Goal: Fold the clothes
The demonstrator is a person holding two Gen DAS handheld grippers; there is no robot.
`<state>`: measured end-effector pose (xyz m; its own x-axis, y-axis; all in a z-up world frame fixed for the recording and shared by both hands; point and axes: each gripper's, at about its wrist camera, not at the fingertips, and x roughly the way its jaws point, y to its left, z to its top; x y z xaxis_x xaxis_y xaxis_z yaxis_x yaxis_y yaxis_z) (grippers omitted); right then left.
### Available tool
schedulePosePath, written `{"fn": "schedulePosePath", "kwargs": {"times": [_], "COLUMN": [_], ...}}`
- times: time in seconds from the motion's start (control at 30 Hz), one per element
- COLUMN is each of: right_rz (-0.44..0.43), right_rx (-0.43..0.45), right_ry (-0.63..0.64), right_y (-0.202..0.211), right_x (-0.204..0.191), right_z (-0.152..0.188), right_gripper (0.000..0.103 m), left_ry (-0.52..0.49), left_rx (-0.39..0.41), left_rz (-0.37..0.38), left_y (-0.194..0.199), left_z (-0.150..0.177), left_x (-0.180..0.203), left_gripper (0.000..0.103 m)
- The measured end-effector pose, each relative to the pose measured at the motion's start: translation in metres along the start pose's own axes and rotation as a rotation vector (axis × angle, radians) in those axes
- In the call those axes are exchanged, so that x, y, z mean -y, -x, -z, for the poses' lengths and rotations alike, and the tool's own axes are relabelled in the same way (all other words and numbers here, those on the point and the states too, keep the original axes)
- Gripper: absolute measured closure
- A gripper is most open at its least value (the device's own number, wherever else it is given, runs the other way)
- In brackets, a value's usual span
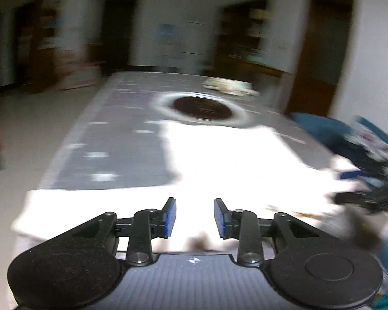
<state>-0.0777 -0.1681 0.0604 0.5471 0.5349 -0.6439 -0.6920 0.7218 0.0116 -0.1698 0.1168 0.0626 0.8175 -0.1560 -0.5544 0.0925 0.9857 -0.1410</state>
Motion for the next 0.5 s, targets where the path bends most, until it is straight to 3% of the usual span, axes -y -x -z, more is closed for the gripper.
{"fn": "schedulePosePath", "kwargs": {"times": [0.03,0.17,0.2,0.23,0.43,0.5], "right_rz": [-0.022,-0.079,-0.087,-0.092,-0.073,-0.064], "right_rx": [-0.007,-0.041,-0.054,-0.064,-0.088,-0.088], "right_ry": [0.021,0.077,0.088,0.095,0.086,0.081], "right_y": [-0.001,-0.008,-0.011,-0.014,-0.026,-0.027], "right_x": [-0.007,-0.030,-0.034,-0.036,-0.039,-0.037], "right_z": [-0.001,0.001,0.002,0.003,0.008,0.009], "right_gripper": [0.036,0.046,0.057,0.066,0.075,0.082], "left_ry": [-0.033,-0.176,-0.208,-0.234,-0.339,-0.349], "left_rx": [-0.004,-0.027,-0.036,-0.045,-0.046,-0.053], "left_rz": [0.058,0.146,0.160,0.150,0.100,0.095], "left_y": [-0.004,-0.018,-0.025,-0.031,-0.043,-0.046], "left_z": [0.001,0.010,0.014,0.016,0.024,0.024], "left_x": [0.014,0.056,0.064,0.068,0.086,0.085], "left_gripper": [0.066,0.064,0.064,0.064,0.066,0.075]}}
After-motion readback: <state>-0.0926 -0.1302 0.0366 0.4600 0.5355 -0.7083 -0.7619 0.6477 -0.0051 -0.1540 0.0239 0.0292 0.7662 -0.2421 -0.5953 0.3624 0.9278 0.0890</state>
